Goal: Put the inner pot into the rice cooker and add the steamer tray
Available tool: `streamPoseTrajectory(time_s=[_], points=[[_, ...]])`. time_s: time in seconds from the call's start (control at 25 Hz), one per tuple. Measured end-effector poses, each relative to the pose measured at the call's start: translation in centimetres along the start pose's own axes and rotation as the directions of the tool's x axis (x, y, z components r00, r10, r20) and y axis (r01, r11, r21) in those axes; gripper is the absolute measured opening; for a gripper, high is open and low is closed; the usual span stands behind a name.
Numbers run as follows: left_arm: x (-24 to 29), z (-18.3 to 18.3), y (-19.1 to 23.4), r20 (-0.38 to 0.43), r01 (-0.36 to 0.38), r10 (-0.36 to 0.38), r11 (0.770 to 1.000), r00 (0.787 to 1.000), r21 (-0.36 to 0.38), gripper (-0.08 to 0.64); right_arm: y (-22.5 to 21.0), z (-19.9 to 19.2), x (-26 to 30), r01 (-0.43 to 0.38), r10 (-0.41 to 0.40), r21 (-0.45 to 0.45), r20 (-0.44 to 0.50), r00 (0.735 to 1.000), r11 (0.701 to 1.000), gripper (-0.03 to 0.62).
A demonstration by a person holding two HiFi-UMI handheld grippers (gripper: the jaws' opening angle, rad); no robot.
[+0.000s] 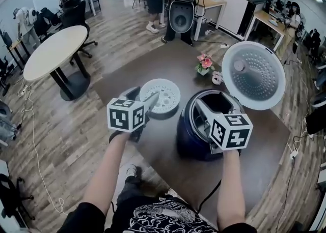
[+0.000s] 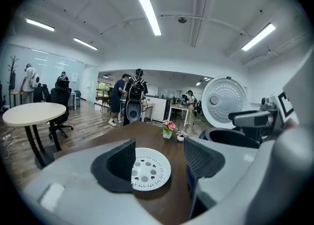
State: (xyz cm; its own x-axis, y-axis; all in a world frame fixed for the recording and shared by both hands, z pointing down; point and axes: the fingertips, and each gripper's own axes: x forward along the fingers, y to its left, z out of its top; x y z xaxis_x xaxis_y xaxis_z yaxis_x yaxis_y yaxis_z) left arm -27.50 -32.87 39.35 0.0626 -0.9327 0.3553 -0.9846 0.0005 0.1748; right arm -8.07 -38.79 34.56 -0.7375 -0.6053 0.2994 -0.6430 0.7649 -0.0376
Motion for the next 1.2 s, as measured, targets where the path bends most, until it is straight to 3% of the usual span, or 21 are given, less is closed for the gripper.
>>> streamPoseTrajectory(time_s=[0.8, 1.2], points=[[7.8, 2.8, 11.5, -0.055, 0.23, -0.227, 0.972, 0.972, 0.052, 0.327, 6.1, 3.3, 11.6, 0.184, -0.184, -0.009, -0.006, 0.983, 0.983, 0.362], [10.9, 1.9, 14.9, -0.116, 0.328, -0.32, 0.943, 0.94, 0.056, 0.327, 7.3, 0.8, 15.2, 0.288, -0.286, 0.089, -0.039, 0.958, 0.953, 0.362]])
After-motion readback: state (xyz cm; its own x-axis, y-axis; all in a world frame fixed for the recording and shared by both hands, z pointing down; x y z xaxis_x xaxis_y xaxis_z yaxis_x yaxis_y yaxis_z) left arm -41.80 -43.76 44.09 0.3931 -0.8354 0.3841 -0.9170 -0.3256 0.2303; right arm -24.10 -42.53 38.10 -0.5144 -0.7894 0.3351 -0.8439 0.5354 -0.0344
